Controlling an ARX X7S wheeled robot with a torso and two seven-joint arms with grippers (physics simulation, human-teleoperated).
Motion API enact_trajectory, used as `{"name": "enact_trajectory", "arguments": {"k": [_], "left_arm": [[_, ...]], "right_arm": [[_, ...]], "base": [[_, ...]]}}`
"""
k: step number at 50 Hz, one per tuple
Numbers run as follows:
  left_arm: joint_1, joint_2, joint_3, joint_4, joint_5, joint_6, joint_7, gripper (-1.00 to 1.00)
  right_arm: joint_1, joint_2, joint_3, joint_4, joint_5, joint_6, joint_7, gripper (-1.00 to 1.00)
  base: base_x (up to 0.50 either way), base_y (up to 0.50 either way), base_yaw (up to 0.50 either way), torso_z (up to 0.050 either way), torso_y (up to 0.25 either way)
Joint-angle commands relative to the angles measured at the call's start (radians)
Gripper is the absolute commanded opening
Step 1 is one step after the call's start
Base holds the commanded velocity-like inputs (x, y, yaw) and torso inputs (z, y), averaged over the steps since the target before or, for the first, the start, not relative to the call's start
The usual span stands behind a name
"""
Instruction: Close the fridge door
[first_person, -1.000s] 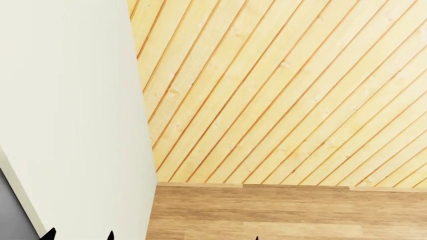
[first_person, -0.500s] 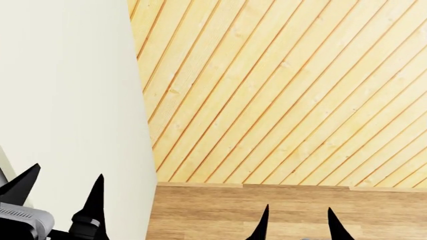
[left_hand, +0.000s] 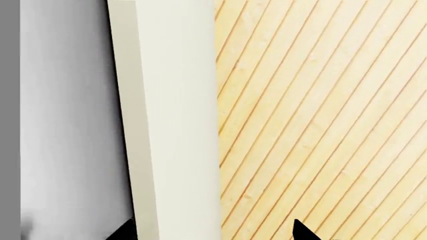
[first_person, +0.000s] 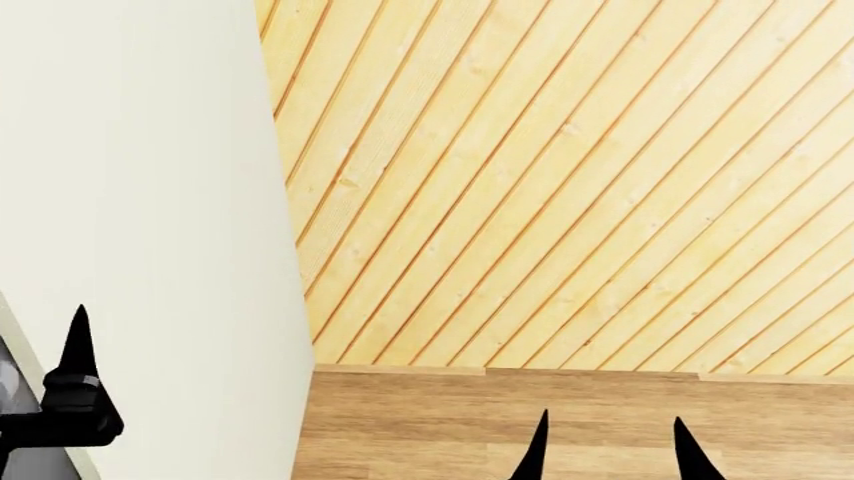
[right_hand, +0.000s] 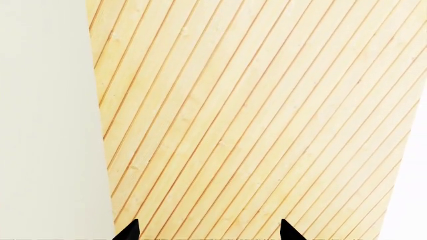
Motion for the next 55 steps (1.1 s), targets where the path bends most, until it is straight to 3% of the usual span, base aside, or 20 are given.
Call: {"name": "enact_trajectory", "arguments": {"k": [1, 15, 55], "left_arm": [[-0.003, 0.013, -0.094, -0.139, 0.021, 0.020, -0.079, 1.00], [-0.077, -0.008, -0.188, -0.330, 0.044, 0.073, -0.131, 1.00], [-0.192, -0.046, -0.196, -0.337, 0.050, 0.057, -0.158, 1.00]], "right_arm": [[-0.016, 0.006, -0.001, -0.016, 0.010, 0.003, 0.007, 1.00], [-0.014, 0.007, -0.016, -0.004, 0.015, -0.008, 0.011, 1.00], [-0.034, 0.026, -0.016, -0.015, 0.035, -0.017, 0.029, 1.00]], "base": [[0.00, 0.00, 0.00, 0.000, 0.000], [0.00, 0.00, 0.00, 0.000, 0.000], [0.00, 0.00, 0.00, 0.000, 0.000]]}}
